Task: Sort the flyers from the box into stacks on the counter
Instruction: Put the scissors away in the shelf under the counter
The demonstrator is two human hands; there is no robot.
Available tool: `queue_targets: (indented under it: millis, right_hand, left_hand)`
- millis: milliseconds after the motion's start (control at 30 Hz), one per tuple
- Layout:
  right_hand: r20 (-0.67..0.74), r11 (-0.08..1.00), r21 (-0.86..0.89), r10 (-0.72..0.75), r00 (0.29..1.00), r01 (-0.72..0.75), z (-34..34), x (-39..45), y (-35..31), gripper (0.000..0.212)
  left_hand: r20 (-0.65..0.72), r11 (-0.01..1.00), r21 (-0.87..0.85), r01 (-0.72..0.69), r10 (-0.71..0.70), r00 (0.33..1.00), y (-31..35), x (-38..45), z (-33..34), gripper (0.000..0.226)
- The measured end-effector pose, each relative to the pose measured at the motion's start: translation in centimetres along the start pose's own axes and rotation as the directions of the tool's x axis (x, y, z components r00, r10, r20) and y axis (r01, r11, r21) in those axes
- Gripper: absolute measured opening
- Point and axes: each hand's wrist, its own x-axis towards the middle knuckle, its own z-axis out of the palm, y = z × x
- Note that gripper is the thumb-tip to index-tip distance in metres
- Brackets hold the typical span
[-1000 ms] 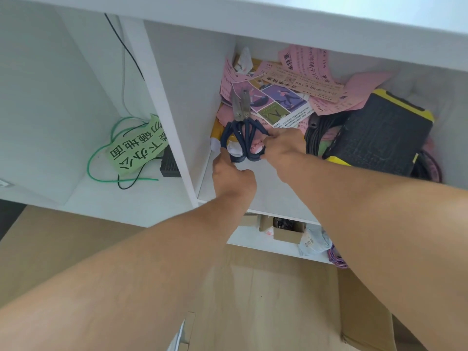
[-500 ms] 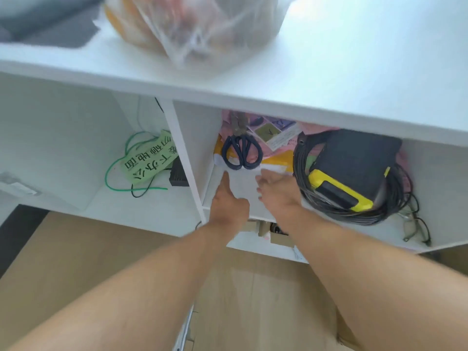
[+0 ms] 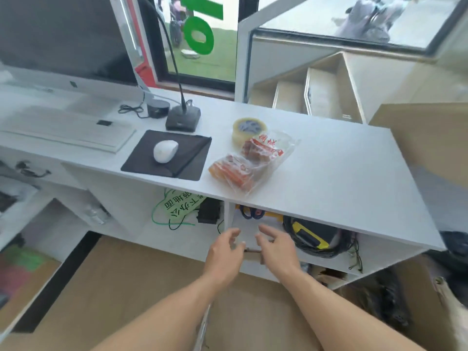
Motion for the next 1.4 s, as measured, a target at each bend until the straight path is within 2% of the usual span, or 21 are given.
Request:
queue_targets:
  millis: [133,267,400,633,733,833,900,1000,1100,1200,1300,1367,1400]
  right_hand:
    - [-0.099,0.991,0.015,-0.127,0.987,0.129,-2.8,-0.7,-6.4,0.035]
    - [-0.153,0.989,0.014,-0.142,0.978,0.146,-4.6,0.6,-9.6,0.033]
    - [-0.164,0.989,-0.029,-0.144,0.976,0.142,-6.5,3.9,-10.4,0.036]
    - [-0.265,0.990,-0.092,-0.124,0.956,0.103,-10.5,13.6,-12.6,0.056]
    - [-0.192,0.987,-0.137,-0.115,0.975,0.089,-11.6,17.7,-13.0,0.060]
    - [-0.027,0.980,-0.190,-0.071,0.997,0.065,-11.6,20.5,-13.8,0.062]
    - [0.082,0.967,-0.244,-0.054,0.995,0.073,-11.2,21.2,-14.6,0.052]
    - [0.180,0.978,-0.209,0.037,0.983,0.001,-9.9,21.7,-15.0,0.041]
    - [0.181,0.975,-0.088,0.215,0.960,-0.202,-8.5,22.3,-14.4,0.044]
    - [0.182,0.953,0.014,0.295,0.938,-0.302,-7.8,23.2,-13.6,0.041]
    - [0.165,0.946,0.057,0.306,0.938,-0.319,-7.5,23.7,-12.9,0.026]
    - [0.139,0.963,0.022,0.263,0.955,-0.268,-7.4,23.5,-12.6,0.013]
    - [0.131,0.973,-0.004,0.228,0.965,-0.230,-7.3,23.0,-12.6,0.019]
  left_hand:
    - [-0.088,0.986,0.043,-0.160,0.163,0.983,5.4,-0.6,-4.6,0.030]
    - [-0.125,0.963,0.111,-0.244,0.257,0.958,9.5,0.4,-7.0,0.028]
    - [-0.136,0.961,0.137,-0.240,0.259,0.956,11.7,3.0,-6.8,0.035]
    - [-0.163,0.915,0.352,-0.197,0.268,0.949,14.6,9.9,-4.2,0.038]
    - [-0.188,0.916,0.390,-0.096,0.181,0.965,14.5,12.4,-3.0,0.038]
    - [-0.201,0.886,0.464,-0.009,0.115,0.973,13.9,13.6,-1.6,0.032]
    - [-0.235,0.875,0.484,0.010,0.119,0.965,13.8,13.8,-0.6,0.027]
    - [-0.284,0.871,0.490,0.044,0.111,0.952,13.9,14.2,0.3,0.026]
    - [-0.318,0.883,0.466,0.065,0.099,0.943,13.7,14.4,0.4,0.026]
    - [-0.335,0.896,0.439,0.065,0.096,0.937,13.5,14.1,0.4,0.028]
    - [-0.368,0.922,0.383,0.056,0.097,0.925,13.2,13.7,0.2,0.028]
    - [-0.386,0.932,0.358,0.062,0.088,0.918,13.0,13.0,0.1,0.036]
    - [-0.386,0.936,0.345,0.068,0.075,0.919,12.7,12.8,0.1,0.044]
